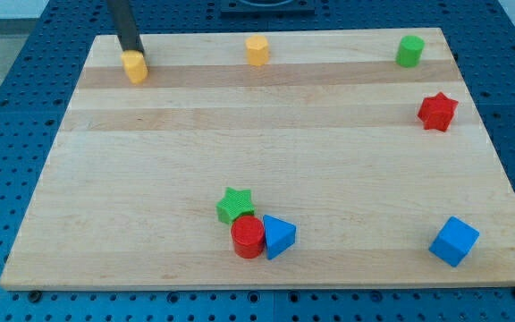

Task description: Move the yellow heart towards the green star

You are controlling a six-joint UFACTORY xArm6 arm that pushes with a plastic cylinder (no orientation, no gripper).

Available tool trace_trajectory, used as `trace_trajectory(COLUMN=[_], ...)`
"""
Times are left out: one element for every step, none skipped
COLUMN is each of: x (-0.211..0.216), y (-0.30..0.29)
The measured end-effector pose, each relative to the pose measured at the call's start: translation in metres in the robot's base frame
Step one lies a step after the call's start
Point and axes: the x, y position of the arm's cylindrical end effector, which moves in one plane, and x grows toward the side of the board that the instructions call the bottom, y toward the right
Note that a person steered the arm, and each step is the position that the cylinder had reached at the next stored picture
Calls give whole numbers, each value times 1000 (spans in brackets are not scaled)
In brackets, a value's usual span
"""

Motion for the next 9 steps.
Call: trace_trajectory(x=[85,169,151,87,20,-41,-49,-49,-41], y=[46,66,78,84,83,66,-13,-24,-28])
